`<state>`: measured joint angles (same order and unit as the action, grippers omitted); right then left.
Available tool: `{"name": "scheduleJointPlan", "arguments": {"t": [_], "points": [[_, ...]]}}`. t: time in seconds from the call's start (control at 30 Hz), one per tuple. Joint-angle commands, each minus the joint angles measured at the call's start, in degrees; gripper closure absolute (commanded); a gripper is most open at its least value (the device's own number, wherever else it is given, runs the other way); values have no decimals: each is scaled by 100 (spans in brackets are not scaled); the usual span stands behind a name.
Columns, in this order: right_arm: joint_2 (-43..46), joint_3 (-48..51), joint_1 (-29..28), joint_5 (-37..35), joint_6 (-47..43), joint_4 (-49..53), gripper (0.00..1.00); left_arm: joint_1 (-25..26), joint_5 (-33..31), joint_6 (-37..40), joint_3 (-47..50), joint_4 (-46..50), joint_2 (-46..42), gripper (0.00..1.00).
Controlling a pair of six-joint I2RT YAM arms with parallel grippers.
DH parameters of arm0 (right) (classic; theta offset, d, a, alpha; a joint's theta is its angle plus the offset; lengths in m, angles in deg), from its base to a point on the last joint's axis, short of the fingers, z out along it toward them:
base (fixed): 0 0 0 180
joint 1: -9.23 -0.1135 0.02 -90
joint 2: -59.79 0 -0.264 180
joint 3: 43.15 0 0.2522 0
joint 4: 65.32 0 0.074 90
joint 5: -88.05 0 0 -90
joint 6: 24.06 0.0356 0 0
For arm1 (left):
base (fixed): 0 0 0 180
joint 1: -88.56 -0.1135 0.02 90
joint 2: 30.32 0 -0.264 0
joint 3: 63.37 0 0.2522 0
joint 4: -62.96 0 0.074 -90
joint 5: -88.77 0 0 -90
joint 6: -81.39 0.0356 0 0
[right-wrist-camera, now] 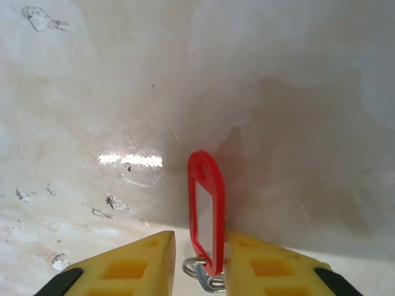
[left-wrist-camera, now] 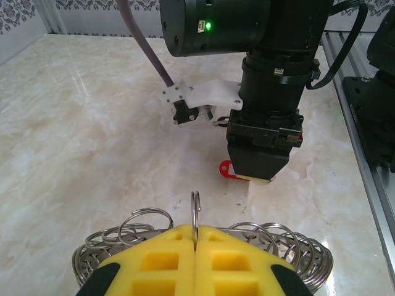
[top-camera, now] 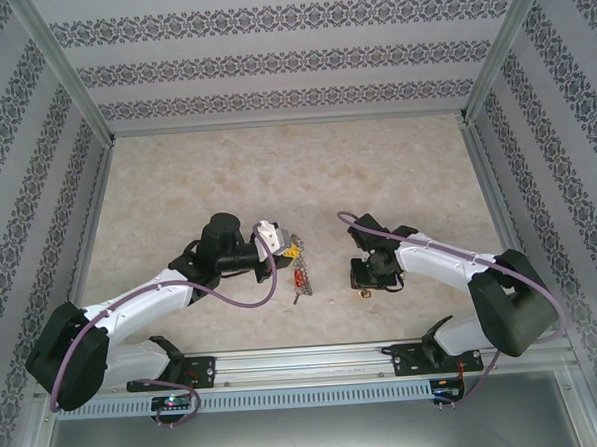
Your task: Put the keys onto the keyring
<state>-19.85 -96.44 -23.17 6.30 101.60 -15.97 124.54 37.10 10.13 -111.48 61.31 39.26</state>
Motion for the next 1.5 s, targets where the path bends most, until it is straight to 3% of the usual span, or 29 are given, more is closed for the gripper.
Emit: {"name": "scheduleJointPlan", "arguments": {"t": [0.0, 0.3, 0.63, 1.03, 1.33, 1.47], "points": [[130, 15, -62, 106, 87, 211, 74, -17, 17, -11, -42, -13, -143, 100], [116, 40, -143, -255, 117, 389, 67, -22, 18, -12, -44, -4, -160, 100], [-229, 110, -246, -74, 82, 194, 69, -21, 17, -12, -38, 13, -156, 100], [70, -187, -337, -252, 169, 290, 94, -22, -1, -2, -57, 57, -175, 100], [20, -495, -421, -353, 178, 309, 93, -19, -88, 7, -34, 83, -246, 100], [-130, -621, -464, -755, 236, 416, 84, -21, -145, 7, -24, 57, -247, 100]]}}
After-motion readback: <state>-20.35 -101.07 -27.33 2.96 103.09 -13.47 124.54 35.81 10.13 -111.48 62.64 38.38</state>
